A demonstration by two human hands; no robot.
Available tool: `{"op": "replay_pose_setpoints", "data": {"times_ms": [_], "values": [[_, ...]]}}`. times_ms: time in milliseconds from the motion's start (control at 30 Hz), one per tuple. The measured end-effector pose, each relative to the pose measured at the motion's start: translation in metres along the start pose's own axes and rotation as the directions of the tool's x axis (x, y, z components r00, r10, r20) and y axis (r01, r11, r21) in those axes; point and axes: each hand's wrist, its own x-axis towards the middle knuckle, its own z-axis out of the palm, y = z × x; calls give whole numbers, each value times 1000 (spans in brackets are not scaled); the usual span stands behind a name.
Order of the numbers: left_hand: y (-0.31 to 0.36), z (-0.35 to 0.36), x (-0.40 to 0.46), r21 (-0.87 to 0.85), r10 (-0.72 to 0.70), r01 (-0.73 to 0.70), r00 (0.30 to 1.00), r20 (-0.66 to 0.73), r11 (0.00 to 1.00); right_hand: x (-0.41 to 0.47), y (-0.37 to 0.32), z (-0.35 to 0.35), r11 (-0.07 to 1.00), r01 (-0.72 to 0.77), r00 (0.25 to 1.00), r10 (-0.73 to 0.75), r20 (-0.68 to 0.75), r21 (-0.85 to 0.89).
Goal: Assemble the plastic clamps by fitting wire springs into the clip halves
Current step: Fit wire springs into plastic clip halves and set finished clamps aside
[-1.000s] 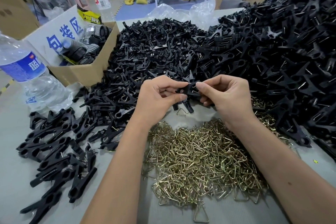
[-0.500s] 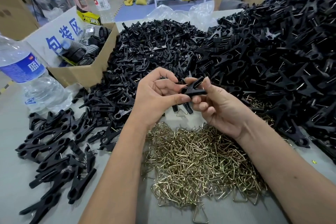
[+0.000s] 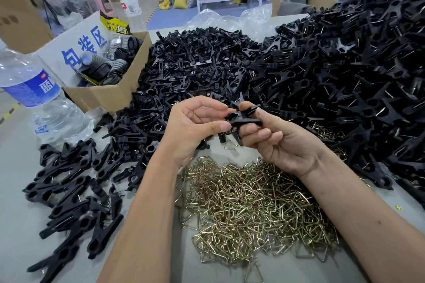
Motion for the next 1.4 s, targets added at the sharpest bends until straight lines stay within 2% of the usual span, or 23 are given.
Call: {"op": "replay_pose_setpoints", "data": {"times_ms": [167, 500, 667, 900, 1000, 1067, 1100, 1133, 1200, 1233, 1300, 1367, 1400], "values": [[-4, 7, 0, 62, 59, -57, 998, -34, 996, -1, -5, -5, 982, -67, 996, 56, 65, 178], [-4, 5, 0, 118, 58, -56, 998, -6, 991, -2, -11, -9, 984, -58, 998, 61, -15, 171], [-6, 6, 0, 137, 64, -64, 998, 1, 988, -4, -13, -8, 982, -76, 997, 73, 23, 175], [-8, 7, -1, 119, 67, -63, 997, -31, 991, -2, -9, -8, 997, -16, 996, 23, -87, 77], [-8, 11, 2, 98, 101, -94, 993, -68, 991, -4, -10, -2, 987, 83, 992, -95, -82, -138], [-9, 14, 7, 132, 124, -104, 981, -151, 986, -1, -18, 7, 905, 172, 963, -238, -128, -389], [-9, 13, 12, 159, 130, -97, 970, -207, 982, 3, -26, 13, 823, 217, 926, -344, -157, -526], [-7, 11, 18, 207, 135, -80, 953, -269, 975, 7, -38, 19, 723, 253, 867, -464, -180, -642], [-2, -1, 33, 394, 165, 4, 905, -393, 919, 19, -67, 32, 501, 285, 687, -701, -190, -817], [2, -8, 41, 500, 184, 67, 882, -435, 863, 25, -82, 37, 375, 254, 577, -799, -172, -891], [11, -23, 56, 660, 200, 181, 866, -458, 729, 40, -106, 42, 159, 101, 387, -916, -108, -982], [16, -35, 72, 774, 148, 268, 895, -420, 574, 59, -116, 41, -9, -94, 299, -954, -19, -996], [17, -39, 81, 820, 99, 303, 913, -396, 485, 70, -115, 41, -119, -202, 299, -953, 54, -972]]}}
